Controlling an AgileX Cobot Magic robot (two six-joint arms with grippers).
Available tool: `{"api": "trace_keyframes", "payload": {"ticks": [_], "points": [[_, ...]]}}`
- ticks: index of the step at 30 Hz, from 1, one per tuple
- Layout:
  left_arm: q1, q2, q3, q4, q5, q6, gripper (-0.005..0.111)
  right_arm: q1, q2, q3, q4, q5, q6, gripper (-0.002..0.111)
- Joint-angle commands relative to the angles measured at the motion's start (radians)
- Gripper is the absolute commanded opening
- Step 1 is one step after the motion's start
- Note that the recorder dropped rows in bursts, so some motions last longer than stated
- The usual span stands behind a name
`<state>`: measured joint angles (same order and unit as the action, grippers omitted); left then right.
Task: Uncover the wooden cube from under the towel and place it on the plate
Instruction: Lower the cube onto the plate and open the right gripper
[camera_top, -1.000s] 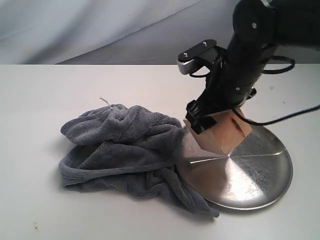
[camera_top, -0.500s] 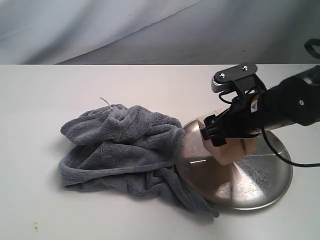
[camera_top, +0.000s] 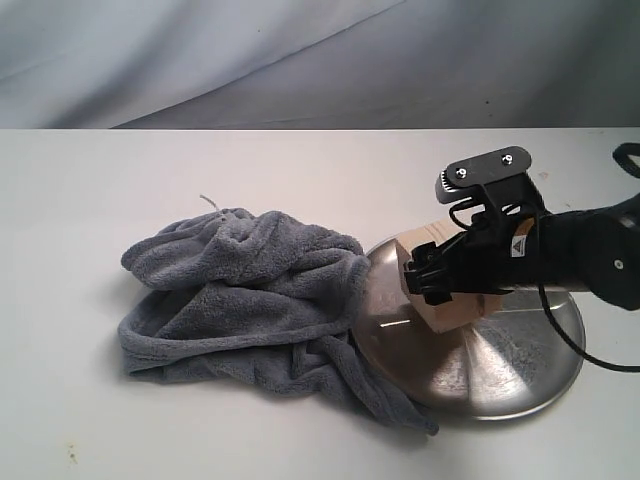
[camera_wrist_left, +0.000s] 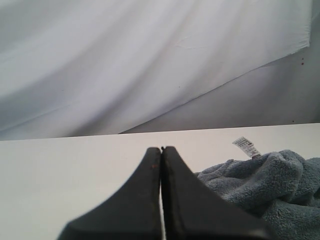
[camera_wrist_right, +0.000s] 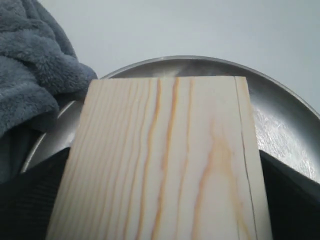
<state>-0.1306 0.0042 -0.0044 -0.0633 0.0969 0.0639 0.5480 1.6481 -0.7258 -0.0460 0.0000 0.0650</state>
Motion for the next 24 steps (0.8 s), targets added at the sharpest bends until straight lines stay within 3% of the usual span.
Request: {"api": "trace_keyframes", "payload": {"ticks": [1,17,24], "points": [[0.002,-0.004,0.004,-0.002,-0.011,-0.002,0.0,-0.001,-0.015,0.05,0.013,-0.143,0.003,0.045],[0.002,-0.004,0.004,-0.002,-0.011,-0.002,0.0,-0.001,-0.015,0.084,0.013,-0.135,-0.005,0.046],[0.002,-0.004,0.004,-0.002,-0.011,-0.002,0.0,-0.001,-0.002,0.084,0.013,-0.094,-0.005,0.06]]}}
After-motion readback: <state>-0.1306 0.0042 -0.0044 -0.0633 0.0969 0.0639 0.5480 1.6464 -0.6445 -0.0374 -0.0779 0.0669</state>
